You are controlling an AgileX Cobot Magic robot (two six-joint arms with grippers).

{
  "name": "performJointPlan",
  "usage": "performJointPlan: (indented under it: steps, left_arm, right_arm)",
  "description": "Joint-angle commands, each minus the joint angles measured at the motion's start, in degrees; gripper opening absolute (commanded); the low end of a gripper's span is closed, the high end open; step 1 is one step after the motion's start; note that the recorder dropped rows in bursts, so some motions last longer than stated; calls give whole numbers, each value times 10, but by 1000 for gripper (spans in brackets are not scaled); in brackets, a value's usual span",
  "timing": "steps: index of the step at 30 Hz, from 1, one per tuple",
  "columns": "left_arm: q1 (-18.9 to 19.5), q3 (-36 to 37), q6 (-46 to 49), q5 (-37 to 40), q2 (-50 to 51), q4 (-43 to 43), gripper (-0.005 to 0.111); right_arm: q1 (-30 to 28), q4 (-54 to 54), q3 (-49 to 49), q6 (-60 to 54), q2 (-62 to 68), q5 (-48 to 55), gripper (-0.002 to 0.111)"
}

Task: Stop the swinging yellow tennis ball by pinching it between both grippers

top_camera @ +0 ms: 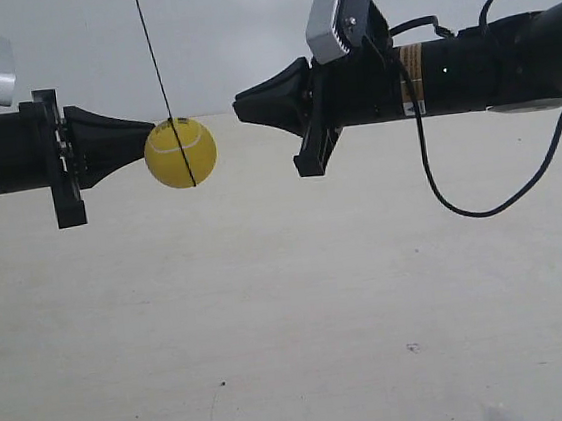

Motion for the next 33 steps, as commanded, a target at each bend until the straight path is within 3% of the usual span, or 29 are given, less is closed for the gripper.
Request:
performJointPlan:
  steps: [1,11,33]
  left_arm:
    - [-2,-2,2,-1,1,-3,5]
    - [-2,-2,0,-1,2,-3,5]
    - [-3,-2,-4,-15,3,2,5]
  right_arm:
    - [-2,4,-3,1,25,-16,0]
    - [-1,-4,-14,12,38,-66,0]
    - [26,-9,-14,14,38,-56,0]
